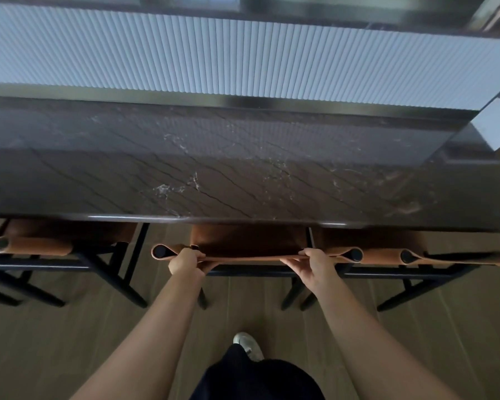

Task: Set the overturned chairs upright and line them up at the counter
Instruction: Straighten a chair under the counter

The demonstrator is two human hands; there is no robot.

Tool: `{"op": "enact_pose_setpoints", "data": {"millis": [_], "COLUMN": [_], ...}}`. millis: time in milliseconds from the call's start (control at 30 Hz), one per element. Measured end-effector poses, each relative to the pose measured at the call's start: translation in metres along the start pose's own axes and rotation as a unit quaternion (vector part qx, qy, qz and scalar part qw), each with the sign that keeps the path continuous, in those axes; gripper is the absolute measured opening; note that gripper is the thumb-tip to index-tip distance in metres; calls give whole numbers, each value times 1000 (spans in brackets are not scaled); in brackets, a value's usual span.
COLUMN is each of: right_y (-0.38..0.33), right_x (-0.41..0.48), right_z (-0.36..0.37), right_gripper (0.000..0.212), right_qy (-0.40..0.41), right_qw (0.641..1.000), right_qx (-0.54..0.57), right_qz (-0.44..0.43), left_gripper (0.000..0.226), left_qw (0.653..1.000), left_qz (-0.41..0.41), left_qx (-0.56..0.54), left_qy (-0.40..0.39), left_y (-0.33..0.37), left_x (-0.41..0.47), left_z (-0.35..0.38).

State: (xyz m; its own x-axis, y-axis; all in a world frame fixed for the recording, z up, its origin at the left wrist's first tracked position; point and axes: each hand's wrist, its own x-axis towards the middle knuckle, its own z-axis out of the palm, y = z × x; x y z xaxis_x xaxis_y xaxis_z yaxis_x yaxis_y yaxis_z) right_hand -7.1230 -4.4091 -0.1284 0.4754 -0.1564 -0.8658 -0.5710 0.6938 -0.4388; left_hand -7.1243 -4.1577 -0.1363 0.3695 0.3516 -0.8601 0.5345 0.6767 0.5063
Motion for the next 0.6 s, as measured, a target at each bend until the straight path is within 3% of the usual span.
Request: {"op": "enact_pose_setpoints", "data": {"millis": [433,600], "right_y": [35,29], "right_x": [-19,-18], "right_z": [22,33], "right_gripper": [14,21], "right_qy": [-7,6], "right_qw": [1000,1000], "right_qx": [-7,21], "right_qz": [-11,-7], "left_gripper": [23,34], "left_qw": [999,999], "left_qz": [36,36], "left_qx": [-20,-40], "left_qy": [-8,-7], "left_y": [15,22], "left_x": [-1,5], "left_z": [-38,-34]}}
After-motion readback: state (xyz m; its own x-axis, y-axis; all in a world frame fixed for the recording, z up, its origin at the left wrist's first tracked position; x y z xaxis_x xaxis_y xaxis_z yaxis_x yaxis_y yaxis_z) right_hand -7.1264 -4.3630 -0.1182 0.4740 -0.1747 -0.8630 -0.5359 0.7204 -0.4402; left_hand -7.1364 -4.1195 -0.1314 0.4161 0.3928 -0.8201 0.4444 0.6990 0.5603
